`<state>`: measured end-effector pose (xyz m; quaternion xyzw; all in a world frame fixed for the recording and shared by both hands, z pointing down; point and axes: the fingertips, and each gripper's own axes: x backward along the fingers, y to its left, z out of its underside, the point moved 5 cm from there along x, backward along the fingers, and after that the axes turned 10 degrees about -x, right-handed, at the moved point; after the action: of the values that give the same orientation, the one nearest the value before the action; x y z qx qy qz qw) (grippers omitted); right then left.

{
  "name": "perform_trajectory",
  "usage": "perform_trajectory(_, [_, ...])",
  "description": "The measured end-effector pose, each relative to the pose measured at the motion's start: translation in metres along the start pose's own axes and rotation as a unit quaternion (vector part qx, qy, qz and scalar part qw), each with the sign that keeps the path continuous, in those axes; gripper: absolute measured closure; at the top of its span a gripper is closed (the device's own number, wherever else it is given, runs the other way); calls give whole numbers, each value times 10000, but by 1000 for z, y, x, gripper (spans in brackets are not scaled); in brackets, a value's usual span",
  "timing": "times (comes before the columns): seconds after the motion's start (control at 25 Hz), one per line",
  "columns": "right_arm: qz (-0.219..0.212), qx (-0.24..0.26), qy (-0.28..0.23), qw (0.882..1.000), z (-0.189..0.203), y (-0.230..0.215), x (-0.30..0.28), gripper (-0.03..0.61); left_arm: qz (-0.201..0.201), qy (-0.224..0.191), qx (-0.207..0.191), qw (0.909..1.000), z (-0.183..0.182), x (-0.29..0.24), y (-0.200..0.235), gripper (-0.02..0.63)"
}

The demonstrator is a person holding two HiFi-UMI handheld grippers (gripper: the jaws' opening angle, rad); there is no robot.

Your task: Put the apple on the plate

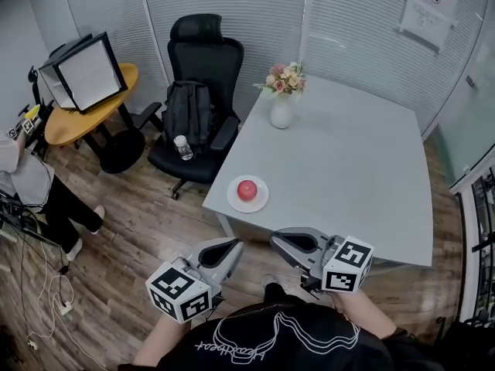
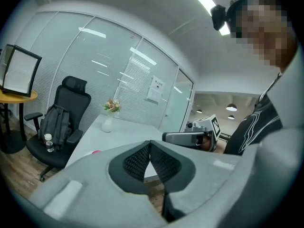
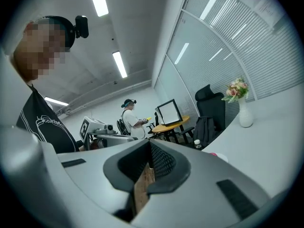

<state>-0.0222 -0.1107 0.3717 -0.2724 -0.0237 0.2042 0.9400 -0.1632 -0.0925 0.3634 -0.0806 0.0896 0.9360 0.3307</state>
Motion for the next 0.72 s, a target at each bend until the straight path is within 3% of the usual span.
perform_trajectory(0.24, [8, 31, -50, 10000, 8, 17, 4, 569, 59, -142, -56, 9999, -2, 9, -12, 598])
perform_trajectory(0.52, [152, -33, -72, 9999, 17, 22, 7, 569, 30, -34, -229, 9997, 4, 13, -18, 600])
perform_trajectory(0.72, [248, -71, -40, 9997, 25, 23, 8, 569, 98, -12, -98, 9999, 10, 15, -21, 600])
